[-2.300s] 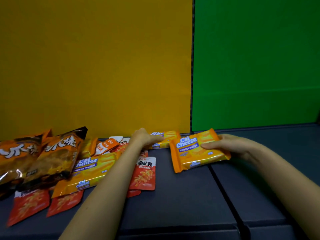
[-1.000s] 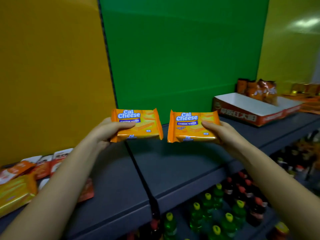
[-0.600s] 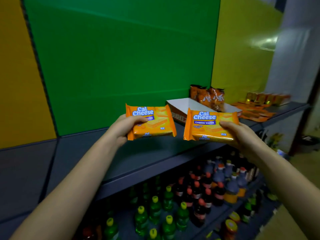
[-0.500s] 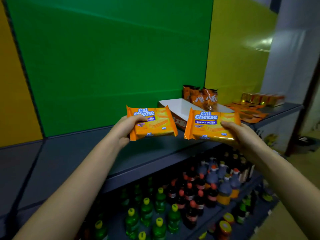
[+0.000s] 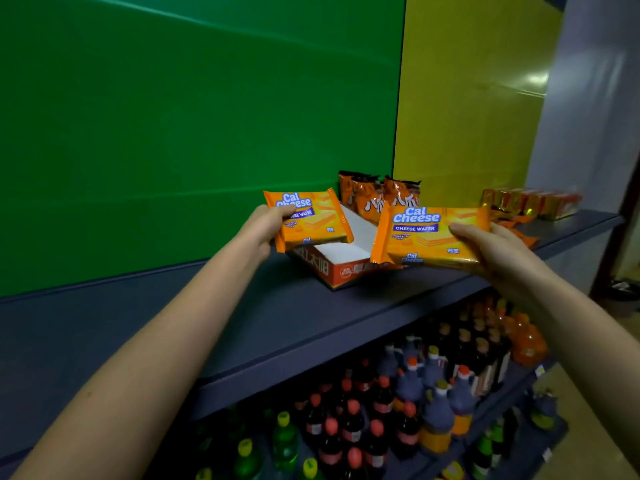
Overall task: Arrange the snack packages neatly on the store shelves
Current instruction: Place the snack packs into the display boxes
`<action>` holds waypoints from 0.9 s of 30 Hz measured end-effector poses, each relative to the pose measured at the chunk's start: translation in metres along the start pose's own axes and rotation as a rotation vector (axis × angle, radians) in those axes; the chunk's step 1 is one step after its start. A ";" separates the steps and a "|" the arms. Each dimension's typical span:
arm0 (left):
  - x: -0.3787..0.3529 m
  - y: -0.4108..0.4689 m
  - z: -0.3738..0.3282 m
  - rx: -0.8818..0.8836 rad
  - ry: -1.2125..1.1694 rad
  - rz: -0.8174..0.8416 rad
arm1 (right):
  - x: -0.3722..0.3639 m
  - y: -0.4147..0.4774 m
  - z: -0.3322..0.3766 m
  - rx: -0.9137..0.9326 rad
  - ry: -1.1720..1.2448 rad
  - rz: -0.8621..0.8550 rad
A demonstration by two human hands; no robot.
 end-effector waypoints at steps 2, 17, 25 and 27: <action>-0.010 0.025 -0.002 -0.006 0.026 -0.004 | -0.004 0.028 0.006 0.008 -0.012 0.029; -0.059 0.157 0.005 -0.109 0.425 -0.057 | -0.062 0.165 -0.010 0.047 -0.185 0.328; -0.042 0.186 0.010 -0.087 0.685 -0.189 | -0.121 0.210 -0.035 0.041 -0.181 0.589; -0.037 0.191 0.010 -0.092 0.743 -0.206 | -0.136 0.219 -0.044 0.042 -0.204 0.647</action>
Point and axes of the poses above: each hand's wrist, its own y-axis towards the middle knuckle, its own x-axis out of the back of the hand, z = x × y, the point moved 9 cm from there along y, towards the middle knuckle, and after that the axes turned 1 degree about z, right-handed, at the moved point
